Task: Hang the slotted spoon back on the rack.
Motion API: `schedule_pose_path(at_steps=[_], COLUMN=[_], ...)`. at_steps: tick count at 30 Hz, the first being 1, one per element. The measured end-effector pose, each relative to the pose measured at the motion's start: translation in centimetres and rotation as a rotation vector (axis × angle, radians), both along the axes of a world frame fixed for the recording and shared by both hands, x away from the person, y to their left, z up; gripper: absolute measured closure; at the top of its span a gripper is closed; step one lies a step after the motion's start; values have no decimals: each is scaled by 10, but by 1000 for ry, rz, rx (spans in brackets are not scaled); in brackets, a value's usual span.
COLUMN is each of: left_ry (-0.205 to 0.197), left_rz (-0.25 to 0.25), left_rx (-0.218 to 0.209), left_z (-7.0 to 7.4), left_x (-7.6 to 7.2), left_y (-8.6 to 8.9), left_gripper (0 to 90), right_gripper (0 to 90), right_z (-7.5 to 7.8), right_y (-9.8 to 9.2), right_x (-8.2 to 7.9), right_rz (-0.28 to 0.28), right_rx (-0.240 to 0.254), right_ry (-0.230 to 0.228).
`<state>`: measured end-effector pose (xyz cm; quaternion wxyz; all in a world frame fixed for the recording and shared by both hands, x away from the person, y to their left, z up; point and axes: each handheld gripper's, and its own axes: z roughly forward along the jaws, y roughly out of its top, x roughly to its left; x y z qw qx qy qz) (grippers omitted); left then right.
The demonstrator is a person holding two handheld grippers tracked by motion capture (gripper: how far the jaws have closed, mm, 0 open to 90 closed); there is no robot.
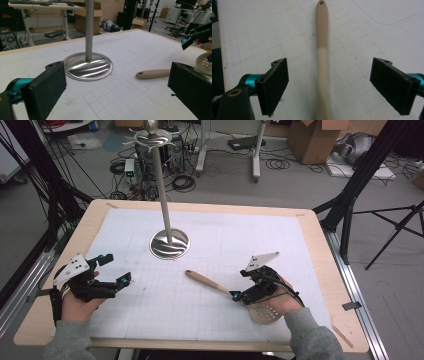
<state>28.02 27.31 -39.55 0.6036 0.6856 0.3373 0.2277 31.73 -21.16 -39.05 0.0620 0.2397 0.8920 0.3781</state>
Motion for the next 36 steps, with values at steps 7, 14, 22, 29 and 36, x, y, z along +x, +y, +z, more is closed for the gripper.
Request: schedule_pose_path(at_steps=[7,14,22,29,36], left_ry=[5,4,8,7,6], left_rz=[-7,-10,-15,-13,-12], left_rx=[8,5,9,8,7], left_z=[-1,-1,-2,-1,-1], left_x=[2,2,2,2,2], left_y=[-4,-5,-6,-5,-5], left_gripper=[23,23,23,23,23], right_gripper=[149,198,252,326,422], right_z=[-10,-15,-20,-24,-27], right_y=[3,7,10,14,18], right_x=[0,0,2,2,2], right_rz=[6,13,12,23,15], right_rx=[-54,-102,-148,-188,-248], right_ry=[31,48,70,88,98])
